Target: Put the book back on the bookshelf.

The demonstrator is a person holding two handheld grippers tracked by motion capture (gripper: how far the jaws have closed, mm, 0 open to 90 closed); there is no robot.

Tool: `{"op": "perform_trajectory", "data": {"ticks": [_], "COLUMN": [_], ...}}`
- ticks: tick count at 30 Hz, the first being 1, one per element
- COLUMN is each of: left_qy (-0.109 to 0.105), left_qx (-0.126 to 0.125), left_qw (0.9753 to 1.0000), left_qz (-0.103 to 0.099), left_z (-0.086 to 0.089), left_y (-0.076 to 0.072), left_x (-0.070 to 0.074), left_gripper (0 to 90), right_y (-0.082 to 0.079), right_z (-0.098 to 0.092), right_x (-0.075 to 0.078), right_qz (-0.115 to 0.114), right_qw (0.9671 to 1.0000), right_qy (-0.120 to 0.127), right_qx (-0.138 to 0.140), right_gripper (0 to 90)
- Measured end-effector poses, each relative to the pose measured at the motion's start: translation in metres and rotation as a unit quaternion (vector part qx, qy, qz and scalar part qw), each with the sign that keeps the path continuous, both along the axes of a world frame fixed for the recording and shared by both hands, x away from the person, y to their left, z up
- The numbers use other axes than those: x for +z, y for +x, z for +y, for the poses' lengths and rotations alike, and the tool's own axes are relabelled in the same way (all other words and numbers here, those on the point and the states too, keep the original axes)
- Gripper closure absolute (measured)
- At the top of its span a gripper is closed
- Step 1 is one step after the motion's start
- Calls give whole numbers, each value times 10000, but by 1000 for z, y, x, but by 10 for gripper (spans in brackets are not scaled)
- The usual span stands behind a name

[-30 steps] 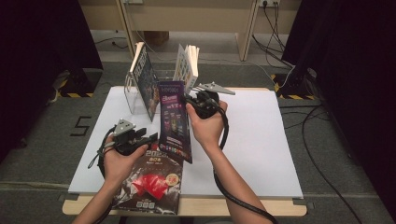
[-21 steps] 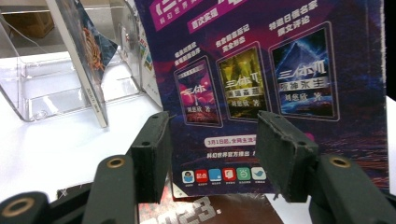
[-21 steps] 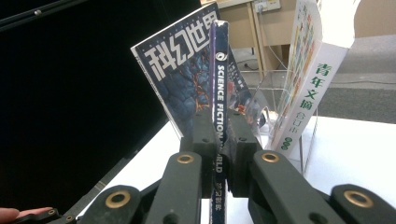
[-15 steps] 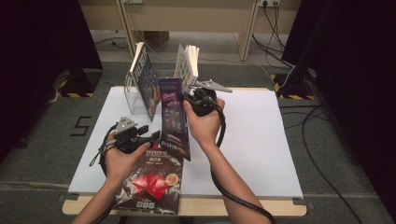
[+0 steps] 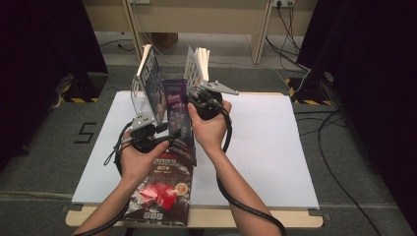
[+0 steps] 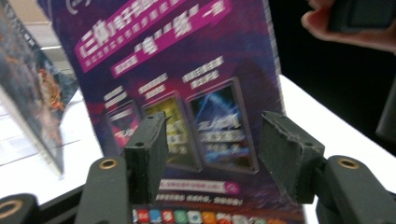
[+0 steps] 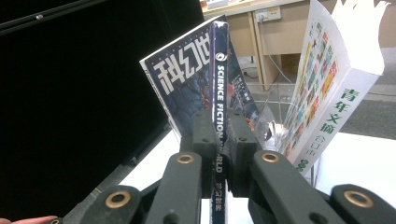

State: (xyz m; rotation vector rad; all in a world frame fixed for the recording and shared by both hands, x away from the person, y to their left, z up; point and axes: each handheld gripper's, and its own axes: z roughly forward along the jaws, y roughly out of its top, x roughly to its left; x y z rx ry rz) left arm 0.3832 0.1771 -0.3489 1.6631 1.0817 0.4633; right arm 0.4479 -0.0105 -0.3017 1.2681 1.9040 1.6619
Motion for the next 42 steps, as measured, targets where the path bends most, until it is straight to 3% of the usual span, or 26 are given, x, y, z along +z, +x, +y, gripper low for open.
{"op": "perform_trajectory", "data": {"ticks": [13, 26, 30, 42], "left_qy": [-86, 203, 361, 537], "left_qx": [70, 440, 539, 790], "left_qw": [9999, 9988, 9979, 9954], "left_qz": [-36, -39, -71, -95], "left_z": [-25, -41, -46, -55], "left_y": [17, 35, 36, 39], "left_x": [14, 16, 15, 13], "left_gripper": [375, 368, 368, 384], "right_y": [2, 3, 4, 2], "right_z": [5, 5, 5, 7], "right_x": [0, 1, 1, 2], "right_qz": [-54, -67, -38, 1], "right_qw": [9999, 9998, 9998, 9998], "right_qy": [-82, -131, -164, -132], "right_qx": [-75, -138, -134, -143], "right_gripper": [847, 845, 845, 845]}}
